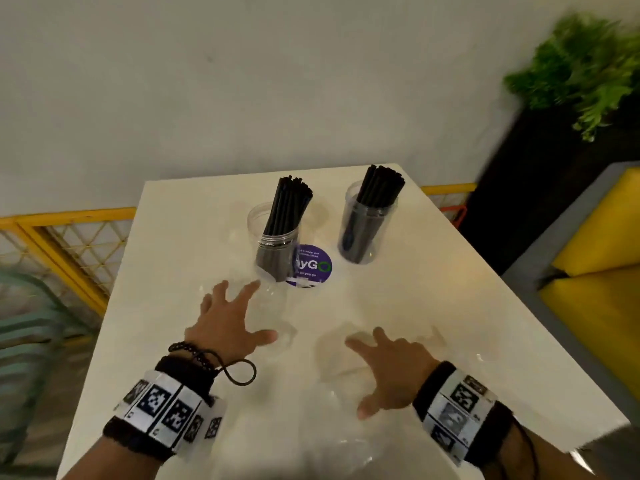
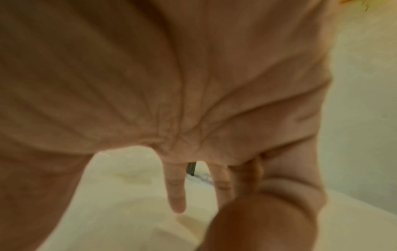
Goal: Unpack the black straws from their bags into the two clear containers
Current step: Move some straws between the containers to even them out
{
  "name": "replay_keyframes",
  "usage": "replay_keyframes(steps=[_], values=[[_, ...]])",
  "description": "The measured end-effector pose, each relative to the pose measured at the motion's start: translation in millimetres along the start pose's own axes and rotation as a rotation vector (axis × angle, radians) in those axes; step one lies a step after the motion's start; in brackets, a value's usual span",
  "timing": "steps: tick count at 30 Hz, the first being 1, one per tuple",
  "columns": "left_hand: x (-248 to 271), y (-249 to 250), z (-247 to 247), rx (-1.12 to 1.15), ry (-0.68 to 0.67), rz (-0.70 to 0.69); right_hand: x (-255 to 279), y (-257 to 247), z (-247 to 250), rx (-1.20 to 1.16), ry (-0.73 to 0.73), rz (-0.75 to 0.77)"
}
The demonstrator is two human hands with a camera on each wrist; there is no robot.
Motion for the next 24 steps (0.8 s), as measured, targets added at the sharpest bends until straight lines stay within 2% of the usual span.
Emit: replay_keyframes(steps=[3, 9, 12, 15, 18, 19, 21, 24], values=[[-4, 4, -16, -0.031, -0.049, -0.014, 1, 8, -28, -0.064, 0.075, 0.026], [-1, 18, -21, -0.168, 0.082, -0.079, 17, 30, -43, -0.340, 0.162, 0.082], [5, 35, -13, -0.022, 0.066, -0.174, 41, 52, -22, -0.634, 0.374, 0.167], [21, 69, 3, 0.161, 0.020, -0.393, 70, 70, 1, -0.861, 0.641, 0.214], [50, 118, 24, 0.457, -0.219, -0.639, 88, 84, 7, -0.945, 0.858, 0.159], [58, 134, 28, 0.531, -0.293, -0.687, 93, 86, 7, -0.968, 0.904, 0.152], [66, 164, 27, 0.540, -0.348, -0.740, 101, 85, 2, -1.009, 0.919, 0.212], [73, 200, 19, 0.609, -0.291, -0.789, 115, 84, -10, -1.047, 0.857, 0.284]])
Point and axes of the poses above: each hand's wrist, its own x-axis away from the middle knuckle, its own z-axis out of the back of the hand, y = z × x, the point moved 1 cm from there along -x, towards the middle knuckle, and after that the axes turned 12 degrees about -x, right-handed, at the moved point
